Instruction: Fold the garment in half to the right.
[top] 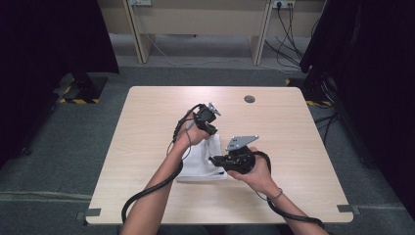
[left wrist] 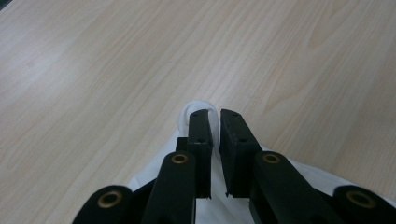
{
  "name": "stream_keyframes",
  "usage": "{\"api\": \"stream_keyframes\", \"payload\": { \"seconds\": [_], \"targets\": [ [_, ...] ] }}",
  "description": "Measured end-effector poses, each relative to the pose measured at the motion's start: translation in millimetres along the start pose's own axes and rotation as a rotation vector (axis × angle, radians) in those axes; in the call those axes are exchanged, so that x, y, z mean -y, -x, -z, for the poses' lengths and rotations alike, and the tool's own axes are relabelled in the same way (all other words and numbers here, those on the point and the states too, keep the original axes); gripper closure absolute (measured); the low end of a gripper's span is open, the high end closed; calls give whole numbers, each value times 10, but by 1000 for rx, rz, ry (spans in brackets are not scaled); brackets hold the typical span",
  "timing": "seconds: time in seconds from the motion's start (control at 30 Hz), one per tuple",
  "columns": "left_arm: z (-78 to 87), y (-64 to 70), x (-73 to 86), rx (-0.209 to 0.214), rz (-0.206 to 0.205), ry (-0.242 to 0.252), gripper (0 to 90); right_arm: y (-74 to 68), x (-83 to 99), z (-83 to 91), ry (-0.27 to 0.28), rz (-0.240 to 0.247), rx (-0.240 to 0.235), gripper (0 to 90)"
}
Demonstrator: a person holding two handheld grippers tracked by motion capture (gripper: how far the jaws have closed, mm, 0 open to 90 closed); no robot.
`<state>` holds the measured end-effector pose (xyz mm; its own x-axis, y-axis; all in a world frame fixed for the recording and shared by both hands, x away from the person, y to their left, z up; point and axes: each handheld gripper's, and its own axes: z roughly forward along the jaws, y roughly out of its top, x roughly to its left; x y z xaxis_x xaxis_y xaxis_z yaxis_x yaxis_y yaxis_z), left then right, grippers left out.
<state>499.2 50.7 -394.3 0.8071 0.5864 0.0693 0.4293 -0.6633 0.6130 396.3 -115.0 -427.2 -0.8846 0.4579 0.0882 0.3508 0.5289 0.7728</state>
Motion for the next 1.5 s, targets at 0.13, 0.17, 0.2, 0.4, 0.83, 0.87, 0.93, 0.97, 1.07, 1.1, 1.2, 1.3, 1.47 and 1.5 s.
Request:
{"api": "stream_keyframes", "payload": {
  "seconds": [0.13, 0.17, 0.2, 0.4, 0.83, 0.87, 0.93, 0.97, 1.07, 1.1, 1.2, 1.3, 1.47, 1.5],
  "targets": [
    [-46, 18, -5, 6, 0, -5, 822, 2, 12, -2, -1, -3, 0, 824],
    [-46, 18, -5, 6, 0, -5, 822, 5, 22, 0, -3, -2, 1, 824],
    [-46, 18, -5, 6, 0, -5, 822, 5, 22, 0, -3, -2, 1, 823],
    [-50, 21, -5, 7, 1, -6, 822, 5, 22, 0, -3, -2, 1, 823],
    [-77, 31, 5, 10, 0, -11, 799, 12, 55, 3, -8, -5, 4, 803],
    [-78, 32, 4, 9, 2, -9, 799, 12, 55, 3, -8, -5, 4, 787],
    [-78, 32, 4, 9, 2, -9, 786, 11, 60, 3, -11, -7, 3, 787],
    [-74, 35, 1, 8, 4, -8, 786, 11, 60, 3, -11, -7, 3, 777],
    [-69, 37, 0, 6, 4, -6, 747, 14, 68, 3, -10, -10, 5, 755],
    [-65, 38, -1, 4, 6, -4, 736, 17, 69, 4, -9, -11, 6, 747],
    [-52, 34, -1, -1, 15, 2, 699, 28, 68, 14, -8, -14, 9, 720],
    [-38, 27, 3, -6, 17, 5, 667, 42, 66, 33, -5, -21, 14, 700],
    [-21, 21, 11, -20, 24, 13, 612, 59, 74, 57, -2, -28, 16, 657],
    [-14, 19, 13, -25, 29, 18, 601, 62, 76, 61, 0, -30, 17, 649]
  ]
}}
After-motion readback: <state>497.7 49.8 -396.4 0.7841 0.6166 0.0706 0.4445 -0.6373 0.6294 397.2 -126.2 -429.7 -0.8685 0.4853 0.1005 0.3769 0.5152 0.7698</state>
